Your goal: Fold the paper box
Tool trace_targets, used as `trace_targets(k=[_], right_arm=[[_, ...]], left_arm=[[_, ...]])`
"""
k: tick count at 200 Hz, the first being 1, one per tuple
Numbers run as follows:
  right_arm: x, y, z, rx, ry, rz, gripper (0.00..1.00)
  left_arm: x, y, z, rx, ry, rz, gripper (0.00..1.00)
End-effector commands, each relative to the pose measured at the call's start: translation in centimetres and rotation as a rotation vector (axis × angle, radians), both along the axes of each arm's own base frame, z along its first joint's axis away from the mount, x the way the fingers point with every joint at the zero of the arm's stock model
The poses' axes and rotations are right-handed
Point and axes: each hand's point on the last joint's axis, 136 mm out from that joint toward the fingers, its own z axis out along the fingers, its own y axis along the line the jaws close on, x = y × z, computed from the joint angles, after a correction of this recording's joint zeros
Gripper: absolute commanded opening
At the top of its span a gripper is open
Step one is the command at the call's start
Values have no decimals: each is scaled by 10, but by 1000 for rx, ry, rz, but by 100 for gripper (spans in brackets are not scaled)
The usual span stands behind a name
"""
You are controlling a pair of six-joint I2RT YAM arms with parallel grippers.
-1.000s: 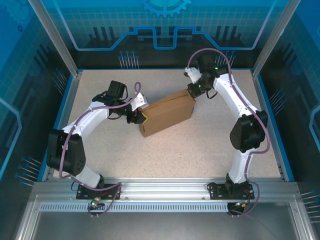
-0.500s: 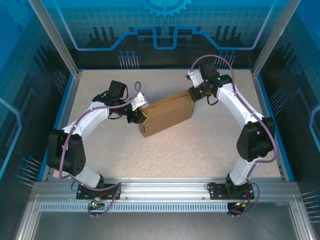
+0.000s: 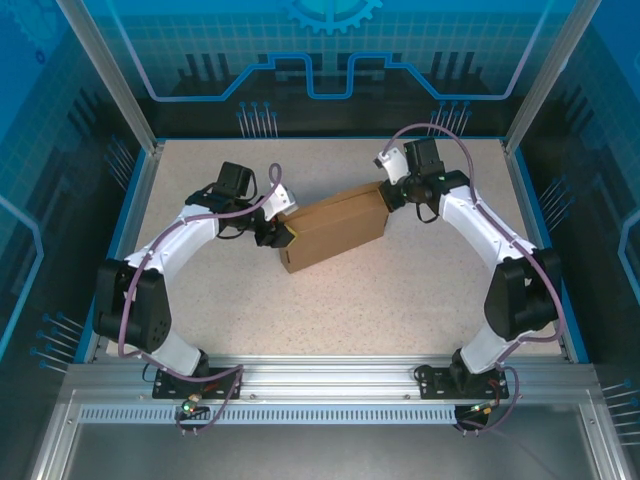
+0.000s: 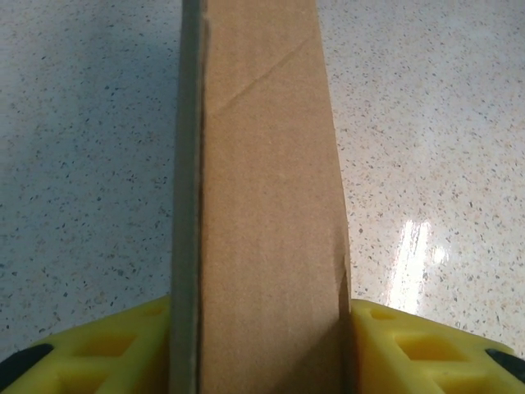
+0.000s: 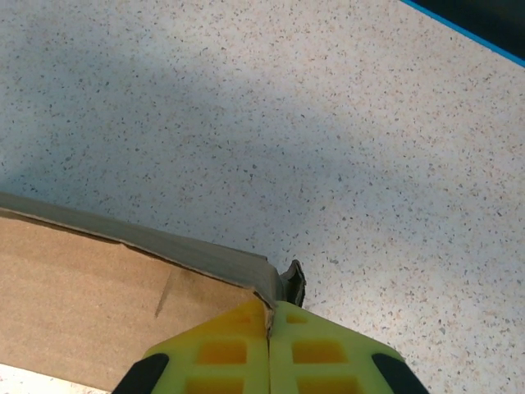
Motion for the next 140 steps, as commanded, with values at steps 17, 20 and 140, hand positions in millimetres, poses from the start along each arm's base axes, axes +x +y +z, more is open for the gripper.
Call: trace_targets(k=[17,20,140], right_arm=[[-33,12,-36,3,124,48,6],[-33,12,-36,3,123,48,6],[-33,11,-27,2,106,-35,6]], left_arm=[[11,-4,27,-59,-91,37,59],[11,-4,28,-62,-94,38,59],[17,29,81,-193,-77,546,70]])
